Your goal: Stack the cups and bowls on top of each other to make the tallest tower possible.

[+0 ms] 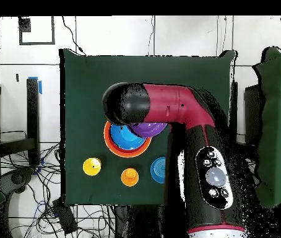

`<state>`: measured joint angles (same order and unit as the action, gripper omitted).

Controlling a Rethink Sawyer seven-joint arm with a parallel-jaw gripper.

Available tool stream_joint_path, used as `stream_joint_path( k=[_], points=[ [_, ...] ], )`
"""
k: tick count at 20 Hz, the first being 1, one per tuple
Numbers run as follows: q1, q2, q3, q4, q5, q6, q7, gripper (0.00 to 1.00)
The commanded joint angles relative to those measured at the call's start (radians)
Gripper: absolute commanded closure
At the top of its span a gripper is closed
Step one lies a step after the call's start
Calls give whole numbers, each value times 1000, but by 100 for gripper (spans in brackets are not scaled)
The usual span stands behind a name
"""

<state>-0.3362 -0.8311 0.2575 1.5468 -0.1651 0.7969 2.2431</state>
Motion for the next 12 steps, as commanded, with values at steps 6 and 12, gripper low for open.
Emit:
stream_joint_path(
  k=[6,12],
  points=[
    [63,60,-24,63,-27,-71,77,100],
    [65,53,-30,80,-21,-87,78,100]
  ],
)
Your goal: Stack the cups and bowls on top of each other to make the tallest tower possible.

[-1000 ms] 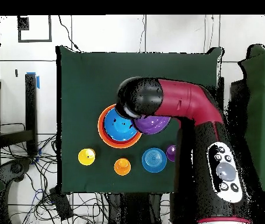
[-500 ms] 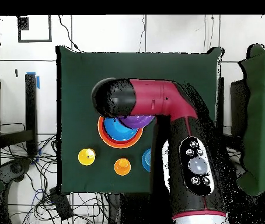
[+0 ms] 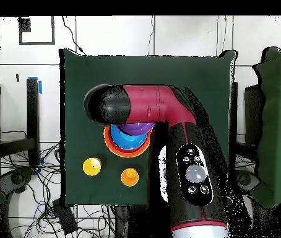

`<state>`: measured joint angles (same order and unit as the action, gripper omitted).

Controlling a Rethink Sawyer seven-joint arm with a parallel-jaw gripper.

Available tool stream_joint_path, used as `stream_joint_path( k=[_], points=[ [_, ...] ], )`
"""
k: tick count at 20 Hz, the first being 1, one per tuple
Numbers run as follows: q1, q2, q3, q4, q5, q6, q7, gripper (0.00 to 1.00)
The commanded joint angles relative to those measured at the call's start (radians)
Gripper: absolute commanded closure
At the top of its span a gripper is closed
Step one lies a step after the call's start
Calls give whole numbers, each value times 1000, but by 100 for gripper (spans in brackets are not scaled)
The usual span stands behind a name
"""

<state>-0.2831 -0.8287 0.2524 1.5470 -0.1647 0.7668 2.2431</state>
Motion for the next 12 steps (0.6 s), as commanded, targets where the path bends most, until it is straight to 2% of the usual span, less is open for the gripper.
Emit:
stream_joint_path(
  k=[1,12],
  points=[
    [12,49,-24,87,-20,-63,79,100],
    [-9,12,-27,174,-13,-133,57,100]
  ],
)
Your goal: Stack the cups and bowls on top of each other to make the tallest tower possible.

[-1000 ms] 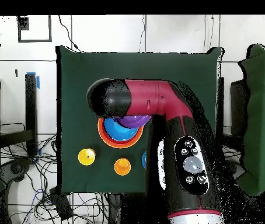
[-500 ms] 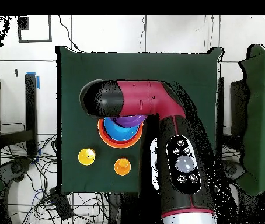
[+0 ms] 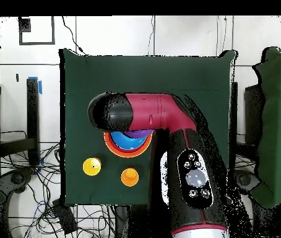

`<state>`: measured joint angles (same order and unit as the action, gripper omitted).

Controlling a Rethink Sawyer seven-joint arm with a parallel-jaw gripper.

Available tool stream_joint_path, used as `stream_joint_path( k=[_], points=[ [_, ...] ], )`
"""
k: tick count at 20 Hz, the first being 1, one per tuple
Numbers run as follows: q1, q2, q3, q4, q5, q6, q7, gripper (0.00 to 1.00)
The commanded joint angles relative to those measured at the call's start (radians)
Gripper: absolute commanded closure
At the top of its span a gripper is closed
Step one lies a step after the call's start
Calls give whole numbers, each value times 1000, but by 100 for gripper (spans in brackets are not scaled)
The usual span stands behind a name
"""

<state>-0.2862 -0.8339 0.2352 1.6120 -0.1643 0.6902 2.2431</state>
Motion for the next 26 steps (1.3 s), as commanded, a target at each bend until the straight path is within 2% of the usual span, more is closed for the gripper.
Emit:
stream_joint_path(
  k=[1,14,26],
  points=[
    [-5,13,-12,119,-16,-63,57,100],
    [15,-13,-33,220,-10,-170,93,100],
    [38,-3,-61,295,-4,-286,120,100]
  ],
)
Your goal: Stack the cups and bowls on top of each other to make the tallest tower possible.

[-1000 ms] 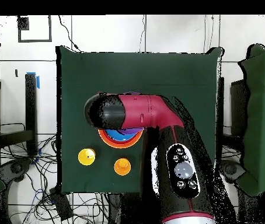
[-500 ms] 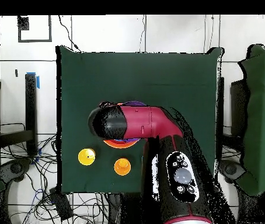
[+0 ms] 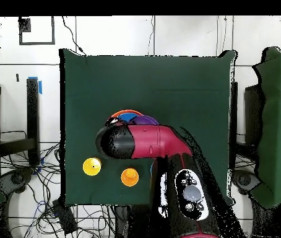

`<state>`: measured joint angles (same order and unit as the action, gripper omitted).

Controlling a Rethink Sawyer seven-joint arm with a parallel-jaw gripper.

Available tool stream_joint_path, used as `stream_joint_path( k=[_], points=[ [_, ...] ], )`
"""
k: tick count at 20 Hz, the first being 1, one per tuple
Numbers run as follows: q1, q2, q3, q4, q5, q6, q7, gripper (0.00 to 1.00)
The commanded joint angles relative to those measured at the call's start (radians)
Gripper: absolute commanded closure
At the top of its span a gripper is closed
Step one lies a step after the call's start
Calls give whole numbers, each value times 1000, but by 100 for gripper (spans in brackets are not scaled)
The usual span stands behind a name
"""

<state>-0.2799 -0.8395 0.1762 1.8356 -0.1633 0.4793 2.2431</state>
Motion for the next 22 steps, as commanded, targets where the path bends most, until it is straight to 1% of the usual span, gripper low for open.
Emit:
stream_joint_path(
  k=[1,7,10,17,22],
  points=[
    [33,7,-2,72,-4,-81,121,100],
    [67,45,-22,61,0,-117,133,100],
    [82,59,-31,47,8,-117,133,100],
    [108,66,-45,11,29,-69,122,100],
    [118,71,-59,12,32,-79,121,100]
  ],
)
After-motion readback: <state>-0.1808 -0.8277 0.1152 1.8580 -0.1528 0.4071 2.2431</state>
